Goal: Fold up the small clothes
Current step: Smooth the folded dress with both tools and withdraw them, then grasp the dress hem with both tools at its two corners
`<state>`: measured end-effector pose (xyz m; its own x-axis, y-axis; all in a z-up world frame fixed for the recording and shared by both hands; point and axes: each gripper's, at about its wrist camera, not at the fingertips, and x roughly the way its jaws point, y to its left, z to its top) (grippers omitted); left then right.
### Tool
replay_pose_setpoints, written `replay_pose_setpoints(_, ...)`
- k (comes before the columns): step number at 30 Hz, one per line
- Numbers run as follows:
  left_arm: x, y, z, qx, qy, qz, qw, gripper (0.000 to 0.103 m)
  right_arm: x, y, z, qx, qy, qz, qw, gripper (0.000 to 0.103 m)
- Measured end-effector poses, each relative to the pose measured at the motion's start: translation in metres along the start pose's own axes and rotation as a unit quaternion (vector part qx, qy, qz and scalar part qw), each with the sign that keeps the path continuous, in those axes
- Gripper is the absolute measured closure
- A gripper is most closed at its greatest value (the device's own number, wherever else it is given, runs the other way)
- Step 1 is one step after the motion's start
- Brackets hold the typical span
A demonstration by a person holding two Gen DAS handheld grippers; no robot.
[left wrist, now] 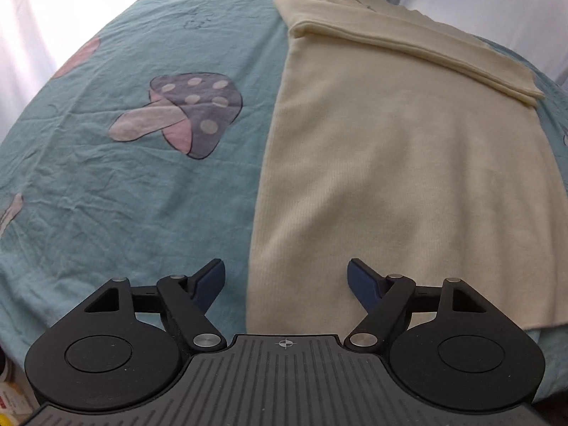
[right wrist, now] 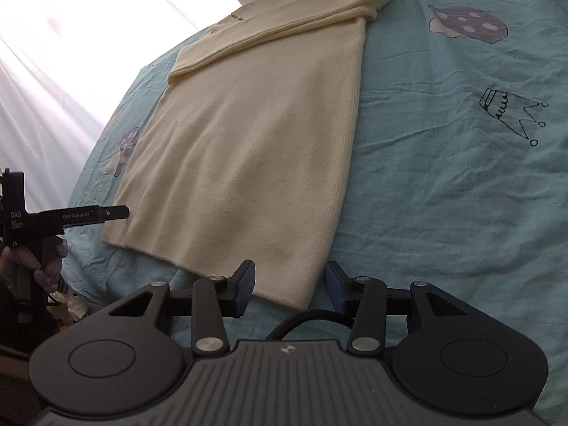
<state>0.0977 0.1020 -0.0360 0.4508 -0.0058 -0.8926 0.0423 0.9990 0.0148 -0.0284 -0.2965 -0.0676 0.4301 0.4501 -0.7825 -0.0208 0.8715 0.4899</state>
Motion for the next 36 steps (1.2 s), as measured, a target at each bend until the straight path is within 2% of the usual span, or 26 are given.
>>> replay_pose_setpoints(6,0.002,0.012,-0.005,-0.032,0.006,-0.031,0.999,0.034,0.0,-0.02,0.003,0.051,0.001,0.048,0.998,0.065)
replay_pose_setpoints(8,0.002,0.012,-0.004,-0.032,0.004,-0.038,0.9988,0.042,0.003,-0.022,0.004,0.057,0.003,0.06,0.997,0.068)
replay_pose_setpoints(10,0.002,0.012,-0.002,-0.029,0.009,-0.047,0.9984,0.058,0.006,-0.024,0.005,0.061,0.006,0.072,0.996,0.074)
replay_pose_setpoints(13,0.002,0.014,-0.001,-0.028,0.014,-0.06,0.9977,0.069,0.01,-0.024,0.006,0.06,0.01,0.08,0.995,0.082)
replay_pose_setpoints(16,0.001,0.024,0.002,-0.048,0.02,-0.093,0.9943,0.072,0.014,-0.028,0.008,0.071,0.016,0.093,0.993,0.084)
replay_pose_setpoints(17,0.0,0.026,0.003,-0.048,0.019,-0.105,0.9931,0.072,0.015,-0.029,0.008,0.077,0.018,0.097,0.992,0.082)
replay_pose_setpoints(19,0.003,0.026,0.006,-0.036,0.024,-0.119,0.9919,0.062,0.017,-0.032,0.009,0.091,0.021,0.109,0.99,0.08)
replay_pose_setpoints(21,0.007,0.024,0.009,-0.027,0.031,-0.123,0.9916,0.062,0.02,-0.033,0.01,0.102,0.025,0.113,0.988,0.08)
replay_pose_setpoints(23,0.008,0.023,0.013,-0.02,0.028,-0.137,0.99,0.09,0.021,-0.03,0.012,0.101,0.028,0.108,0.989,0.081)
replay_pose_setpoints(24,0.008,0.024,0.016,-0.024,0.026,-0.144,0.9889,0.091,0.022,-0.027,0.014,0.096,0.028,0.103,0.99,0.086)
replay_pose_setpoints(26,0.004,0.026,0.024,-0.034,0.018,-0.161,0.9862,0.091,0.021,-0.024,0.017,0.086,0.026,0.092,0.992,0.097)
replay_pose_setpoints(32,-0.026,0.026,0.064,-0.031,-0.053,-0.196,0.9787,0.091,0.001,-0.016,0.044,0.062,-0.026,0.091,0.994,0.097)
replay_pose_setpoints(36,-0.032,0.026,0.096,-0.025,-0.096,-0.202,0.9743,0.091,-0.011,-0.013,0.069,0.044,-0.061,0.084,0.994,0.097)
